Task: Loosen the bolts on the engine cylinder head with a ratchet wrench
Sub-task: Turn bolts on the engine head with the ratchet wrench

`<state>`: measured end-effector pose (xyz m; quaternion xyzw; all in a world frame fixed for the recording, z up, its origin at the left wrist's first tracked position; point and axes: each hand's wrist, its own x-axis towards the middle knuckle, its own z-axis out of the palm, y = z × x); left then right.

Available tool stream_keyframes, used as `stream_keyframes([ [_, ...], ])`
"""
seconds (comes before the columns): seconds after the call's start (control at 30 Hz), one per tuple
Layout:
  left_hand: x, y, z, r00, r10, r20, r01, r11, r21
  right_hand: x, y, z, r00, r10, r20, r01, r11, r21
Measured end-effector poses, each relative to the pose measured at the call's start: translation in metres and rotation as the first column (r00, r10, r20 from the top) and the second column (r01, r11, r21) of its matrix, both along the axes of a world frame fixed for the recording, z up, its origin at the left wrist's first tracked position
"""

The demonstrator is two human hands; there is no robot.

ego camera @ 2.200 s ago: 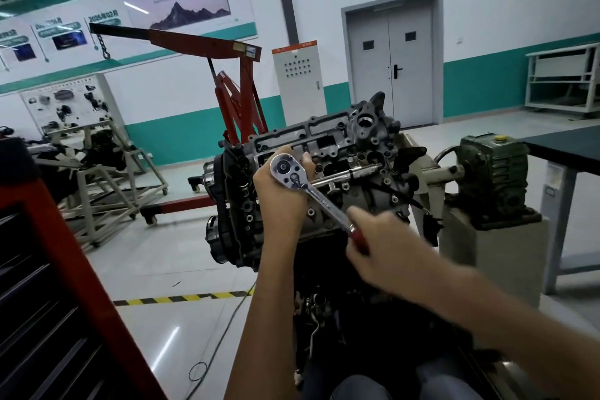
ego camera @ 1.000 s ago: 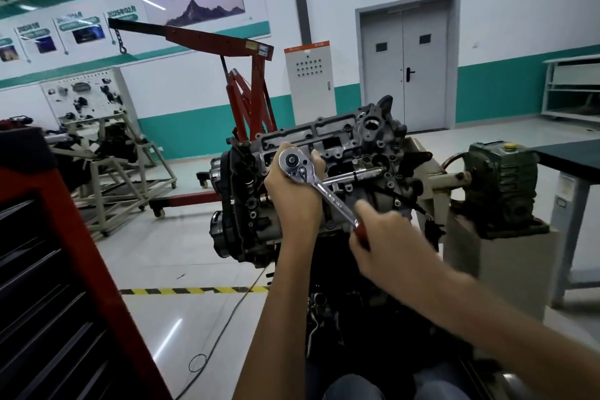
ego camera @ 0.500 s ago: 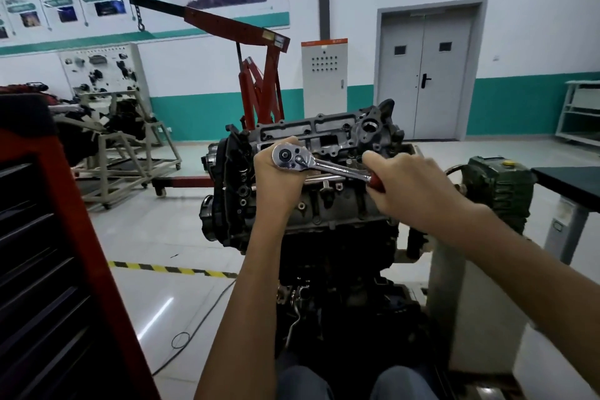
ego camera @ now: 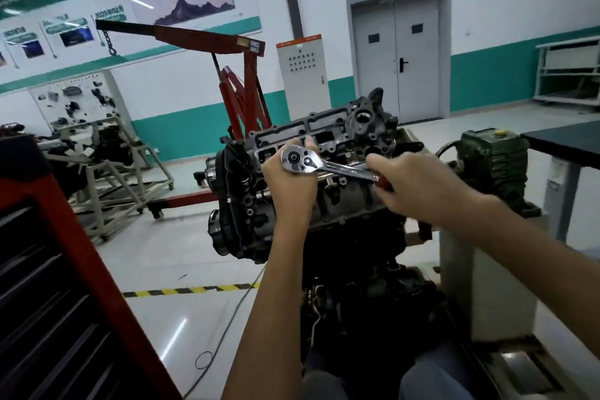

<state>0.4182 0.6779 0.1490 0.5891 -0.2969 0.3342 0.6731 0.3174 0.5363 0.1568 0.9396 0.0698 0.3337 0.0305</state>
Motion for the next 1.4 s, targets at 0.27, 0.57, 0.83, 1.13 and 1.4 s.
stream_keyframes([
  [0.27, 0.000, 0.015, -0.005, 0.996, -0.082, -0.041, 0.082, 0.996, -0.022, -0.003, 0.013, 0.015, 0.999, -0.045, -0.005, 0.045, 0.999, -0.007],
  [0.57, -0.005, 0.013, -0.003, 0.995, -0.077, -0.070, 0.062, 0.977, -0.204, -0.010, 0.089, -0.051, 0.996, -0.081, -0.046, 0.091, 0.942, 0.324],
  [0.83, 0.001, 0.022, 0.003, 0.991, -0.104, 0.081, 0.090, 0.983, 0.160, -0.008, 0.010, 0.014, 0.992, -0.125, 0.030, 0.125, 0.992, -0.005],
  [1.13, -0.003, 0.022, -0.011, 1.000, 0.021, 0.006, -0.020, 0.999, -0.050, -0.010, 0.073, -0.049, 0.997, -0.070, 0.046, 0.055, 0.965, 0.257],
  [1.4, 0.001, 0.029, -0.001, 0.999, -0.039, -0.021, 0.040, 0.996, 0.077, -0.009, 0.053, -0.033, 0.999, -0.023, 0.023, 0.019, 0.988, 0.150],
])
